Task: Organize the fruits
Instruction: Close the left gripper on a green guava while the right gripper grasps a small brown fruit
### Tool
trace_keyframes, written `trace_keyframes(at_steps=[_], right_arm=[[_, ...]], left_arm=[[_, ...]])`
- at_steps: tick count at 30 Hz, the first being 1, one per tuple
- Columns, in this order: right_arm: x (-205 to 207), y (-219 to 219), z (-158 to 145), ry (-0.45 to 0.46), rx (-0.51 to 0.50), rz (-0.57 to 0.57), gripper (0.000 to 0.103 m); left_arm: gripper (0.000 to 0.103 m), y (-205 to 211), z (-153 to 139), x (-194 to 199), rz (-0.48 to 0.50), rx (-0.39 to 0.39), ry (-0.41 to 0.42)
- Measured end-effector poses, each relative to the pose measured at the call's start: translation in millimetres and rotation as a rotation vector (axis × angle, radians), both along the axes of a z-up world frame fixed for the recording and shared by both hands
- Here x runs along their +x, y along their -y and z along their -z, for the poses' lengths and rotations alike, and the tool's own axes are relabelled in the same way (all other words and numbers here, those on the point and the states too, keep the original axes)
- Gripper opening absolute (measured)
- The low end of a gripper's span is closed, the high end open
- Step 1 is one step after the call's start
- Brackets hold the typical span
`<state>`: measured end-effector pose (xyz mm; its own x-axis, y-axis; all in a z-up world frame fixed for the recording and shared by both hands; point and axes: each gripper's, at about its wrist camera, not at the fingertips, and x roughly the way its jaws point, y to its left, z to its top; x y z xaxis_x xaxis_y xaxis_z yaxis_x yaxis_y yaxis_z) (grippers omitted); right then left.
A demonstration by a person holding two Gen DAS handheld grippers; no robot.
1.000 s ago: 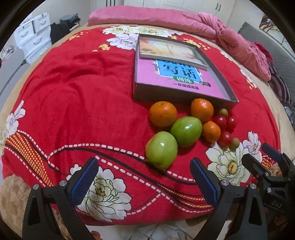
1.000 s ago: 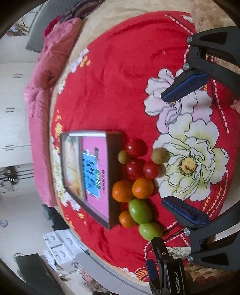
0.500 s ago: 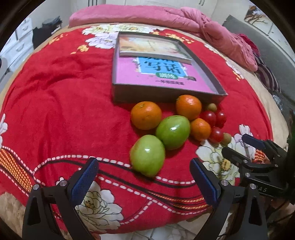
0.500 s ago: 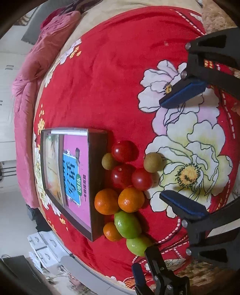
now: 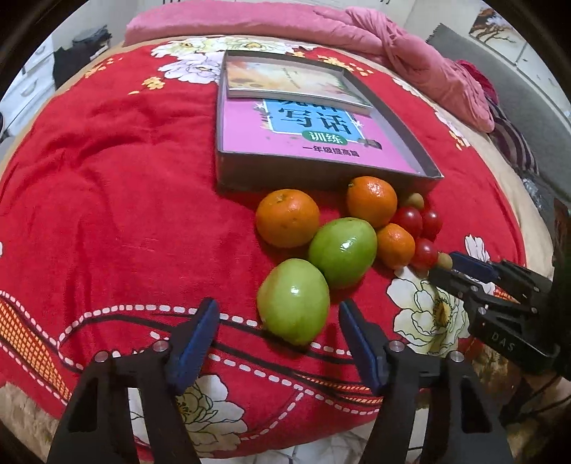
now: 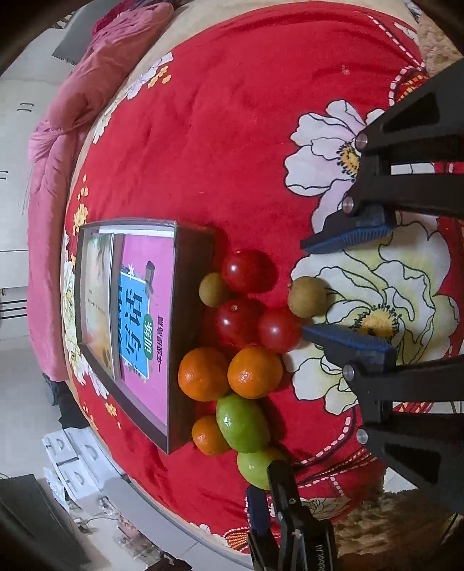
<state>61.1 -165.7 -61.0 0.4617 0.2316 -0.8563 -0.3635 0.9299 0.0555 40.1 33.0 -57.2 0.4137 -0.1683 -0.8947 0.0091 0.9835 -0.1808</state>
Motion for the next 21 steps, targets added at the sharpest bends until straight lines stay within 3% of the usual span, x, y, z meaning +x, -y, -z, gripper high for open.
trace_keyframes(at_steps=[3,6,9,21], right_arm=[[2,-1,0,-0.003,0.004,-0.018,0.028],[4,-1,0,-0.006,0.014,-0.024,0.028],[6,2,-1,-0.007,0.037,-0.022,0.024],[9,13,-6,-0.003,0.105,0.013,0.024]], left_arm=[[0.063,1,0,1,0.006,-0.012,-0.003],[0.061,2,1,3,0.009,-0.008,-0.003],[0.046,3,2,6,0.022,-0.028,-0.005],[0.045,0,2,6,0.029,-0.071,0.001]])
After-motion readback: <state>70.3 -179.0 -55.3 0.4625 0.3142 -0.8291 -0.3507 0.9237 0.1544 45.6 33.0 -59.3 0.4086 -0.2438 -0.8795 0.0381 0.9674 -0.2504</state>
